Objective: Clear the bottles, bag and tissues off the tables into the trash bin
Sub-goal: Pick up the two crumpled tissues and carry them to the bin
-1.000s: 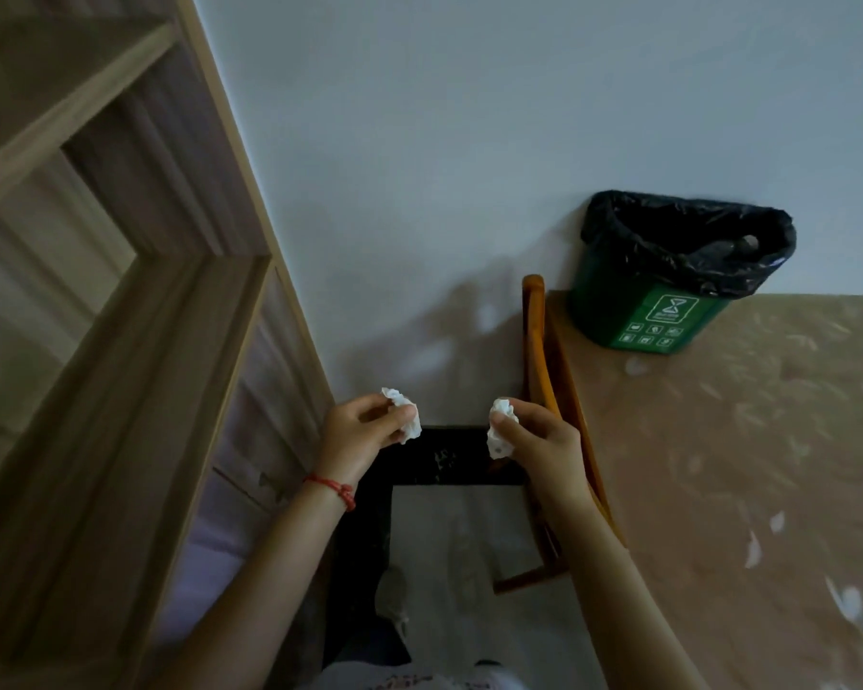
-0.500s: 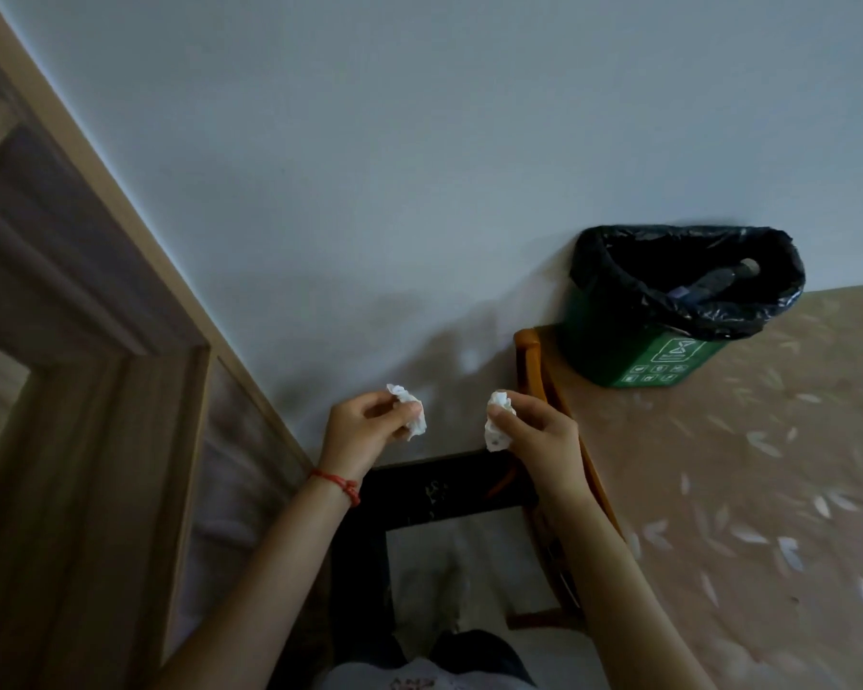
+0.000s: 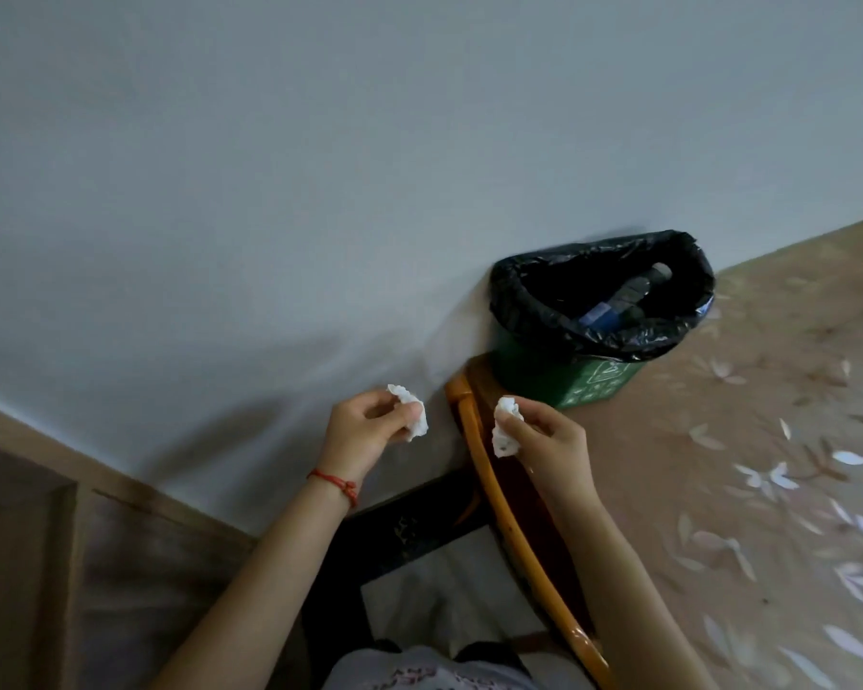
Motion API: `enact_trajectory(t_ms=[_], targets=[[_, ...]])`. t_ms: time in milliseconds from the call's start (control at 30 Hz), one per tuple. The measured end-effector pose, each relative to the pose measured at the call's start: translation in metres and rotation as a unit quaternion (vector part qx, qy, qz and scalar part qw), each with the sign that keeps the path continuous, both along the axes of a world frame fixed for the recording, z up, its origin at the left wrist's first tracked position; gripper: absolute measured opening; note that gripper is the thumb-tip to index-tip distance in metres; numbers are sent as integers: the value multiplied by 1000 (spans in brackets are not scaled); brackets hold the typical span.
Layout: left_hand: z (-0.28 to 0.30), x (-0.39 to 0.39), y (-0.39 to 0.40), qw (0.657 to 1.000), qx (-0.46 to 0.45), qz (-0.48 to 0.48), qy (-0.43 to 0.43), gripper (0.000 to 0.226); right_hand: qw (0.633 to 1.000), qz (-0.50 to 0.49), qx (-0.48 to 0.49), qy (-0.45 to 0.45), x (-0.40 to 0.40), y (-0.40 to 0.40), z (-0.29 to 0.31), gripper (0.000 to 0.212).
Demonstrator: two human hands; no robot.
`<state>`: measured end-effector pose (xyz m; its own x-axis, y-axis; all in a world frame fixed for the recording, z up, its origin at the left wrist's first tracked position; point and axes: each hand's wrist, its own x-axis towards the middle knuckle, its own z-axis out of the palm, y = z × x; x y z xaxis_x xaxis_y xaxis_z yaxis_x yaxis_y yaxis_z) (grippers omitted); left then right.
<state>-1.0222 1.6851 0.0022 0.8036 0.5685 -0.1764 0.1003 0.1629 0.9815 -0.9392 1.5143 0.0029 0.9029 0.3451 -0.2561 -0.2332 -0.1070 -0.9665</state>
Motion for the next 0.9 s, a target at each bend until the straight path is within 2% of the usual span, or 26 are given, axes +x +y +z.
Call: enact_trajectory(t_ms=[267, 433, 633, 900], targets=[[5, 61, -24, 994, 22, -100, 23, 38, 994, -105, -16, -2, 33, -40, 2, 15], [9, 89, -33, 988, 28, -143, 51, 21, 986, -165, -4, 21, 42, -54, 2, 15], [13, 126, -30, 977, 32, -202, 56, 12, 973, -229, -9, 12, 54, -56, 10, 16], [25, 165, -10, 968, 10, -249, 34, 14, 960, -277, 11, -27, 85, -37, 41, 15]])
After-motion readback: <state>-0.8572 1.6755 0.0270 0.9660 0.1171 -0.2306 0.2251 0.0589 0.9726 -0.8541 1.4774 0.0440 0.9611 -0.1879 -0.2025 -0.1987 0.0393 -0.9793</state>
